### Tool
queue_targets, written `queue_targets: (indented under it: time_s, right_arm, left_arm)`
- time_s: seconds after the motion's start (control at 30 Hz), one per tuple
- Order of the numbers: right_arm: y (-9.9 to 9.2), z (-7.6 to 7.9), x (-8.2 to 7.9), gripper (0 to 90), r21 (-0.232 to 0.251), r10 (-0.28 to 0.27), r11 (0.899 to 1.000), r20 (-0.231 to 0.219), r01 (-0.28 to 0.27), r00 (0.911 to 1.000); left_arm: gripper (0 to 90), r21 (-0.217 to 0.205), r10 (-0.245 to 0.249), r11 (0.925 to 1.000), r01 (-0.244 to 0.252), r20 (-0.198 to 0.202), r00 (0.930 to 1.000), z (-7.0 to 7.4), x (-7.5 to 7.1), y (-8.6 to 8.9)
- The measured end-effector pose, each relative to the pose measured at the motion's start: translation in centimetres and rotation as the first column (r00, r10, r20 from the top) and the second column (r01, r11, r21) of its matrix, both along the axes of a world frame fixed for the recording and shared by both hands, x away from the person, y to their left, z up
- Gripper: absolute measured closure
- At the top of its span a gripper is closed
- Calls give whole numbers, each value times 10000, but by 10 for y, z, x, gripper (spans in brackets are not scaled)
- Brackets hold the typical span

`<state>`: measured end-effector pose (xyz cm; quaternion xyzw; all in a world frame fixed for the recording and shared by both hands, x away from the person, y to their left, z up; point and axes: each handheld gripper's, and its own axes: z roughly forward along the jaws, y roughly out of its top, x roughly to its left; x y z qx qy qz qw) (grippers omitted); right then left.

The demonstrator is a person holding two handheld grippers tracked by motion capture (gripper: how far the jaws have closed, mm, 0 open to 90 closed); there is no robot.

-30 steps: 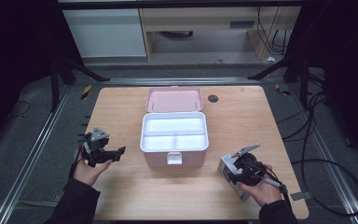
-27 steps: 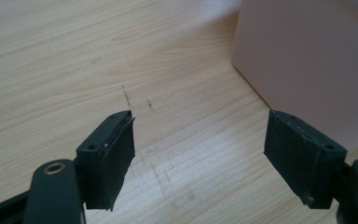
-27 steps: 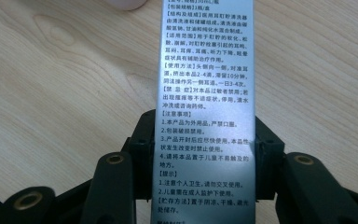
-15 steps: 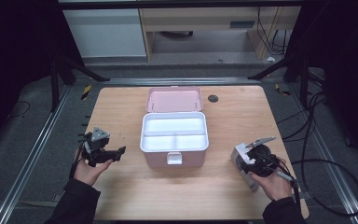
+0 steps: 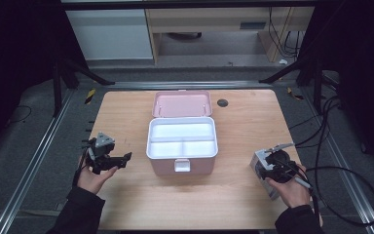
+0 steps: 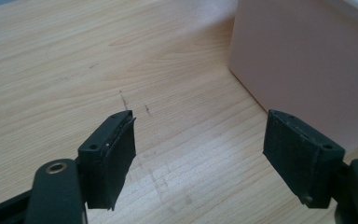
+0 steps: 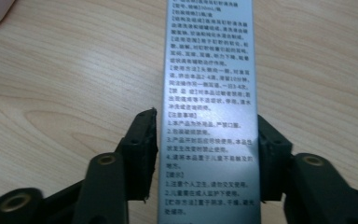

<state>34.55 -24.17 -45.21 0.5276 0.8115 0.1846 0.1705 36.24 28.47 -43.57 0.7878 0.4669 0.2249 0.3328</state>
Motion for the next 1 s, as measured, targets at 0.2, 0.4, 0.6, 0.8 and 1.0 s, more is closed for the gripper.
queue_targets:
  time_s: [0.2,0.4,0.6,0.8,1.0]
  right_arm:
    - [1,9,-2,365,-159,82,9998,732,-71,9973]
    - [6,30,-6,337,189,274,9993,2223,-324,9746]
    - [20,55,-9,332,988,641,9900,3233,-1010,9441]
    - [44,74,2,323,1447,1112,9737,3722,-1760,9215]
    - [73,79,22,365,1833,1483,9545,3929,-2354,9076]
  left_arm:
    - [276,-155,7,9999,-5,175,9998,5,-1,-1]
    - [297,-402,-144,9991,167,576,9982,21,-5,-7]
    - [317,-684,-273,9971,341,982,9948,37,-9,-14]
    - [309,-816,-576,9943,684,1279,9901,46,-9,-29]
    - [317,-587,-1038,9922,1101,1010,9895,42,0,-52]
